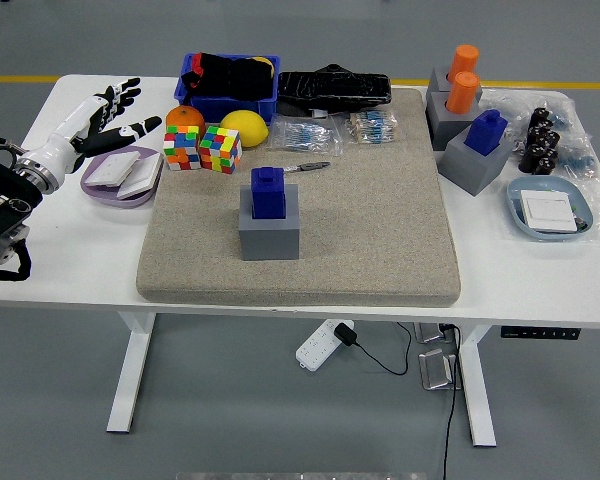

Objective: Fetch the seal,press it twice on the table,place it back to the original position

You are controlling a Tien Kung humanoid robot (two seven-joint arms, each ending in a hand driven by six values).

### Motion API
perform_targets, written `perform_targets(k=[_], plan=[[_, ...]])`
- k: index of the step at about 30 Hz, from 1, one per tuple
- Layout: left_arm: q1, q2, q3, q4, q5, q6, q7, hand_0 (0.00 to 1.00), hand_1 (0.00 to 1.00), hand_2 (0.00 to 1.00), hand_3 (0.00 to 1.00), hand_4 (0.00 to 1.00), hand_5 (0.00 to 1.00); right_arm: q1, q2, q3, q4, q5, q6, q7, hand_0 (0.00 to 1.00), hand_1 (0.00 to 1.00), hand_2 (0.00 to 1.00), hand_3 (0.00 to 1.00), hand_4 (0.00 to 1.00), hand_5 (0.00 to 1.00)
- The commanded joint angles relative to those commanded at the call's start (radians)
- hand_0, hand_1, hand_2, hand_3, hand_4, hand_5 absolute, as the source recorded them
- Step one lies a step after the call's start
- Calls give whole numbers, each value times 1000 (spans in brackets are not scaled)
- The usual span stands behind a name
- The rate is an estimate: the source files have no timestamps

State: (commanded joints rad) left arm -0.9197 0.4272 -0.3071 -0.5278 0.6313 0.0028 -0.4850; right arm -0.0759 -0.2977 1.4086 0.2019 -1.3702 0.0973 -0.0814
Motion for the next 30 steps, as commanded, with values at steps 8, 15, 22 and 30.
perform_targets(k=[8, 15, 22, 30], plan=[[12, 6, -9, 6, -2, -2, 3, 998, 998, 998, 998, 866, 550, -5, 2, 1, 0, -3, -2, -3, 778, 683, 680, 624, 825, 513], [9, 2, -7, 2, -4, -7, 8, 998, 998, 998, 998, 864, 552, -10, 5, 2, -1, -4, -4, -5, 778, 683, 680, 624, 825, 513], [4, 0, -8, 0, -6, -8, 8, 998, 998, 997, 998, 862, 551, -12, 5, 10, 0, -7, -3, -5, 777, 683, 679, 623, 824, 513], [-3, -2, -8, -1, -6, -13, 17, 998, 998, 996, 998, 860, 553, -11, 6, 15, 3, -7, -4, -8, 776, 682, 679, 624, 824, 514]])
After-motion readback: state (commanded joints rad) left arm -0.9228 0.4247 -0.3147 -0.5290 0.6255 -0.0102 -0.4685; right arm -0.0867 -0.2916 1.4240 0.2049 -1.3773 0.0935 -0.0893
